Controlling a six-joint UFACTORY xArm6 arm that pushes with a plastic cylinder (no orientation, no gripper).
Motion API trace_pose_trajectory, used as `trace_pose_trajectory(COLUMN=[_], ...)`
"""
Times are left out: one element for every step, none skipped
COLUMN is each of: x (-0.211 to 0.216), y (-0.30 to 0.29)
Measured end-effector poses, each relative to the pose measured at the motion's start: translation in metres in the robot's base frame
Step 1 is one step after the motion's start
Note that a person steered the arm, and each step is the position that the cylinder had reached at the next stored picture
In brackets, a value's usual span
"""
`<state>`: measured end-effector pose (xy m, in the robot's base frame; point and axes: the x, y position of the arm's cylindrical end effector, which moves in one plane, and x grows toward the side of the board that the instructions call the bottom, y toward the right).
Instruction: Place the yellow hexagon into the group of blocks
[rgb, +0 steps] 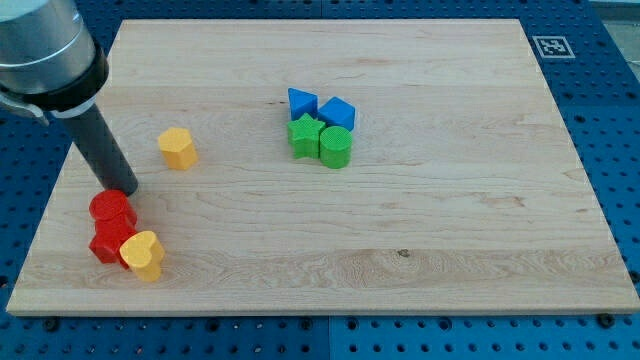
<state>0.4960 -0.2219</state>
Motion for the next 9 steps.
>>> trace_pose_trajectory(x=[-0.012,-0.040,-0.076,-0.113,-0.115,-0.110,-0.096,-0.081,-0.074], y=[-0.015,-0.025,-0.023,0.001,0.032,0.035,0.035,0.035,0.036])
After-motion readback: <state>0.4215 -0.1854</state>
